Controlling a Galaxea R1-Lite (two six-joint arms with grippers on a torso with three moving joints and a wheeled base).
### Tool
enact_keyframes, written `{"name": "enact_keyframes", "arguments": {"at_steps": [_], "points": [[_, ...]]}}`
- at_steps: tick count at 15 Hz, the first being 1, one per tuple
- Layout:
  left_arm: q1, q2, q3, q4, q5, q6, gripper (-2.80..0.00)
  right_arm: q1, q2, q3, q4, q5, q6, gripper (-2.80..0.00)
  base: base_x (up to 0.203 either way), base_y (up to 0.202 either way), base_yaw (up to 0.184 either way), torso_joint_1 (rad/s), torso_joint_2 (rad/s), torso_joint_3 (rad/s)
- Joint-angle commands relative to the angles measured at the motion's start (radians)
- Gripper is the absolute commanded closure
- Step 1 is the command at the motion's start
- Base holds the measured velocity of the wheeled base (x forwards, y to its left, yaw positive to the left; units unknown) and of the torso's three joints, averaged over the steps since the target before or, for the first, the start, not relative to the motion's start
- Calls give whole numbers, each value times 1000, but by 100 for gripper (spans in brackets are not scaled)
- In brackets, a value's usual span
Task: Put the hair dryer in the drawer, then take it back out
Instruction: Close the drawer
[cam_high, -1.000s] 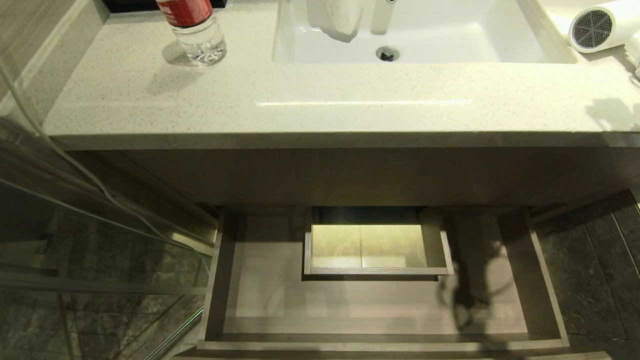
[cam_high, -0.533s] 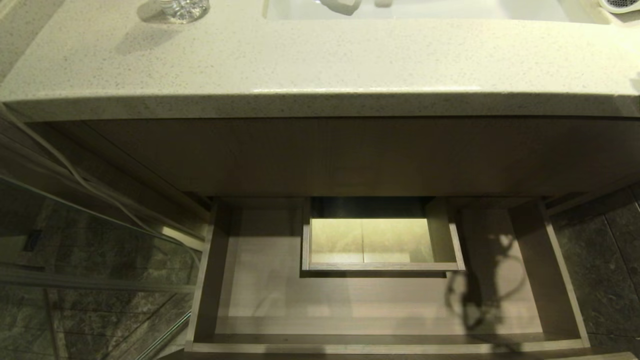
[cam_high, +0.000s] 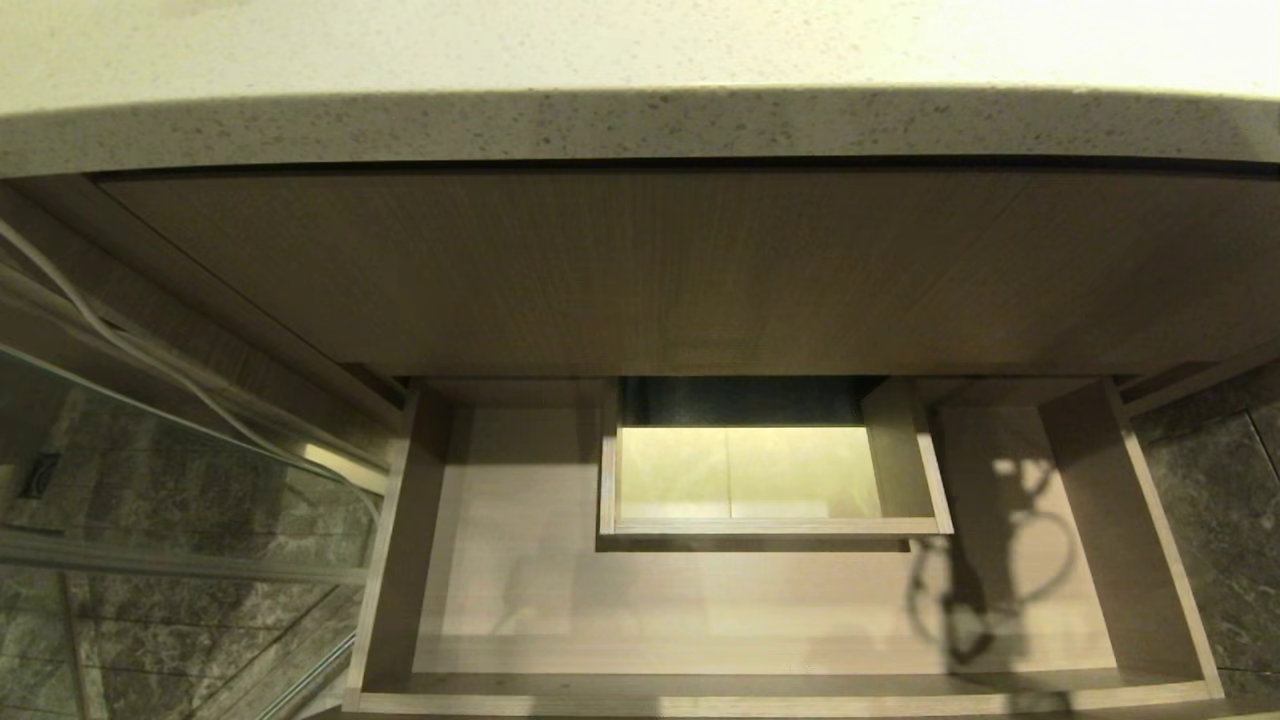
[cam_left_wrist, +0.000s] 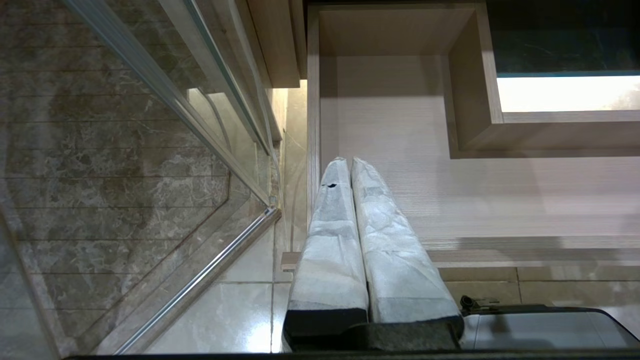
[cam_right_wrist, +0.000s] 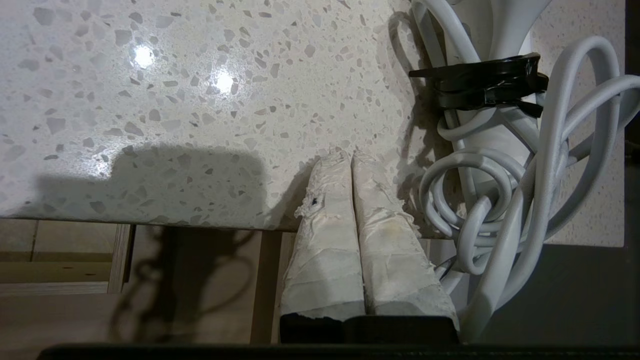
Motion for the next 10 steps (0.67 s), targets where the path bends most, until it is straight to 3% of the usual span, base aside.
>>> {"name": "enact_keyframes", "arguments": {"at_steps": [1, 7, 10], "points": [[-1, 0, 1, 0, 1, 0, 0, 0, -5, 4, 6, -2, -4, 0, 0, 0, 0, -17, 50, 45], [1, 0, 0, 0, 1, 0, 0, 0, -6, -2, 3, -2, -2, 0, 0, 0, 0, 0, 0, 0], [1, 0, 0, 0, 1, 0, 0, 0, -25, 17, 2, -1, -2, 0, 0, 0, 0, -271, 47, -224]]}}
